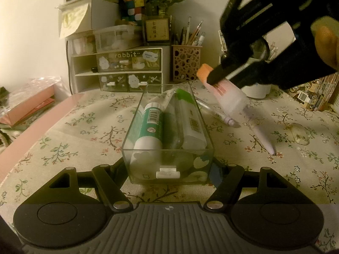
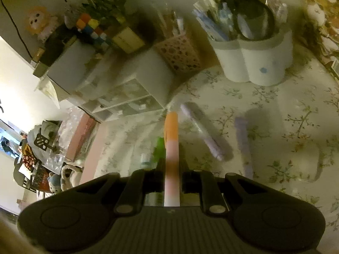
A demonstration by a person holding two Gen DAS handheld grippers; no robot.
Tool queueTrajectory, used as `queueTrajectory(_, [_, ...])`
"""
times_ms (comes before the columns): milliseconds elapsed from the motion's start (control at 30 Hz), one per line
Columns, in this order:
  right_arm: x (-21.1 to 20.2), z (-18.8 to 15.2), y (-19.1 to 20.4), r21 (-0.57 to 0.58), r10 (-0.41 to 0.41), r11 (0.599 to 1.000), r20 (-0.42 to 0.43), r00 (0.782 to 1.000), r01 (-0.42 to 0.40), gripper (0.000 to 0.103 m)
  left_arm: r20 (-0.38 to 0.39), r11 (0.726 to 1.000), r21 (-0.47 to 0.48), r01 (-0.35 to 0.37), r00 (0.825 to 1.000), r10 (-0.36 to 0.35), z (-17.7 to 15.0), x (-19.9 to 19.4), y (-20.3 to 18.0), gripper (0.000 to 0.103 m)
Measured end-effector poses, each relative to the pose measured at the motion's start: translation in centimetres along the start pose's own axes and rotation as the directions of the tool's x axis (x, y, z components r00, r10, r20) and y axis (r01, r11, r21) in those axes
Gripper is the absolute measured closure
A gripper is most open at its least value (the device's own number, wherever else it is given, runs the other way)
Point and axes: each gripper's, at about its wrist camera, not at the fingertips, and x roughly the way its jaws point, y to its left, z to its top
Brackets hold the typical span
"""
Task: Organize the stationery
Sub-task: 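Carry the orange-capped highlighter into the clear box and lower it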
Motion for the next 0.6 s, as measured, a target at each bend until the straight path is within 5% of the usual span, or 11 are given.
queueTrajectory(133, [0.7,-0.2,1.7,-0.006,0.049,0.999,-0.029,0.998,-0.049,0.09,0.0,1.0,0.001,0.0,1.0,0.0,0.0,0.0,0.0,0.03])
queueTrajectory(600, [3.7,-0.4,3.8,-0.031,0.014,0.999,-0.12,0.993,-0.018,0.088,-0.001,1.0,0.0,0.005,1.0,-0.005,0.1,0.1,0.0,0.03])
